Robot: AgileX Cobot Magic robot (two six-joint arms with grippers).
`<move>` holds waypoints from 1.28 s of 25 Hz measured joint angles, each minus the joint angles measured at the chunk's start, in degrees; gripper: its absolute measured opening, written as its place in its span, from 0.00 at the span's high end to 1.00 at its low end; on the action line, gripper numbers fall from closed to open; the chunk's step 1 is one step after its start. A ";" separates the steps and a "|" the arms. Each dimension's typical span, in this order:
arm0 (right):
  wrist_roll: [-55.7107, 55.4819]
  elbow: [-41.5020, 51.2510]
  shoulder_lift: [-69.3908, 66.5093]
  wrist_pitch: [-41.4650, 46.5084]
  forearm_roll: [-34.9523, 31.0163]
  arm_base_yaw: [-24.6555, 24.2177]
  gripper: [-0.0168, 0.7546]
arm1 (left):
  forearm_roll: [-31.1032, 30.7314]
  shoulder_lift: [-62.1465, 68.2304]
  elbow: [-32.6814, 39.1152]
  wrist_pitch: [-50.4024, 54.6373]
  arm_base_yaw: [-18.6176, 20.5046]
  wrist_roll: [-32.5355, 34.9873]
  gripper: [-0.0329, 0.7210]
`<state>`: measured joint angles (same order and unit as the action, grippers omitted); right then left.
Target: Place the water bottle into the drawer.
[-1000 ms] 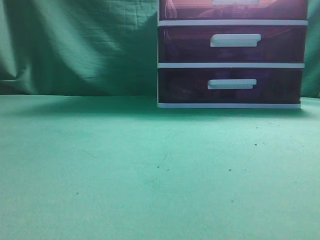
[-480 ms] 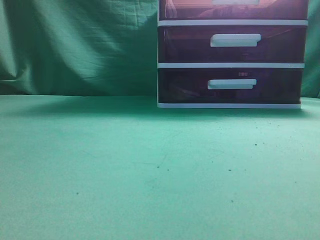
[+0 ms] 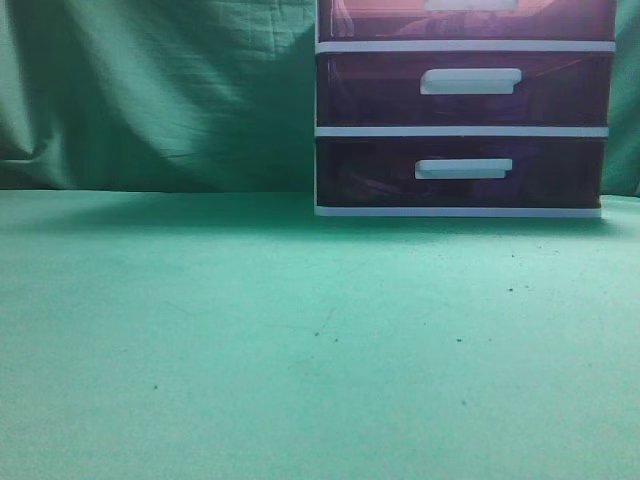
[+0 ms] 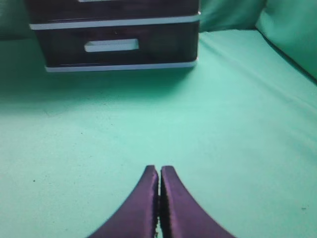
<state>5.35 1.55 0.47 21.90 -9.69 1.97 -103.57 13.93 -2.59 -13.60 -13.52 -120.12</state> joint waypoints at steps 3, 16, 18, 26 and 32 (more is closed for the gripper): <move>-3.18 0.00 0.00 0.44 2.19 0.00 0.98 | 0.00 0.00 0.00 0.00 0.00 0.00 0.96; -4.15 0.00 0.00 0.44 2.51 0.00 0.98 | 0.00 0.00 0.00 0.00 0.00 0.00 0.96; -4.15 0.00 0.00 0.44 2.51 0.00 0.98 | 0.00 0.00 0.00 0.00 0.00 0.00 0.96; -4.15 0.00 0.00 0.44 2.51 0.00 0.98 | 0.00 -3.11 0.00 0.58 1.47 2.39 0.96; -4.15 0.00 0.00 0.44 2.51 0.00 0.98 | 0.10 -9.85 0.00 1.35 8.98 4.04 0.96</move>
<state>1.20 1.55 0.47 22.33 -7.19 1.97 -103.47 4.08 -2.59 -12.24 -4.54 -116.08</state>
